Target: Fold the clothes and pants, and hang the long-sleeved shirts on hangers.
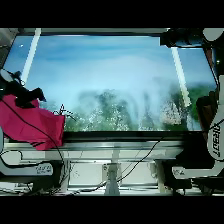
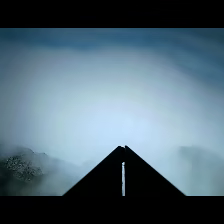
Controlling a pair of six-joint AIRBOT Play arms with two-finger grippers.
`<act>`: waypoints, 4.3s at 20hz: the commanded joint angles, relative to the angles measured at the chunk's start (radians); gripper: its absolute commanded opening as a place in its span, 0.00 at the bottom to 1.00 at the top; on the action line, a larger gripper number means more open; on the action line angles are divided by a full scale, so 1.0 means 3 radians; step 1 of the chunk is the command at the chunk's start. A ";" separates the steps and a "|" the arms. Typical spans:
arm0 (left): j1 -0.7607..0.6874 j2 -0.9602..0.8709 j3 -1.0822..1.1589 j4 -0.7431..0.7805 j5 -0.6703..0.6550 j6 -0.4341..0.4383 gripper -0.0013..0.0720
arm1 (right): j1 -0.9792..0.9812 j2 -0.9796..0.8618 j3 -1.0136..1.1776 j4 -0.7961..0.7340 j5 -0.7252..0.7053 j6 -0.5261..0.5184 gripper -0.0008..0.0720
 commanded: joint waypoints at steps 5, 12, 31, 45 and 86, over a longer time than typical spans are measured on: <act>-0.0100 -0.0392 -0.0001 0.0008 -0.0075 -0.0322 0.99 | 0.0003 -0.0001 0.0004 0.0001 0.0000 0.0001 0.04; -0.0086 -0.0389 0.0225 0.0168 -0.0526 -0.0305 0.99 | 0.0003 -0.0001 0.0004 0.0001 0.0000 0.0001 0.04; -0.0206 -0.0726 0.0538 0.0525 -0.1781 -0.0427 0.98 | 0.0003 -0.0001 0.0004 0.0001 -0.0001 0.0001 0.04; -0.0615 -0.0907 0.0532 0.0393 -0.1774 0.0393 0.33 | 0.0003 -0.0001 0.0004 0.0001 -0.0001 0.0001 0.04; -0.3623 0.0206 0.0523 0.0178 0.1985 0.0626 0.03 | 0.0003 -0.0001 0.0004 0.0001 -0.0001 0.0001 0.04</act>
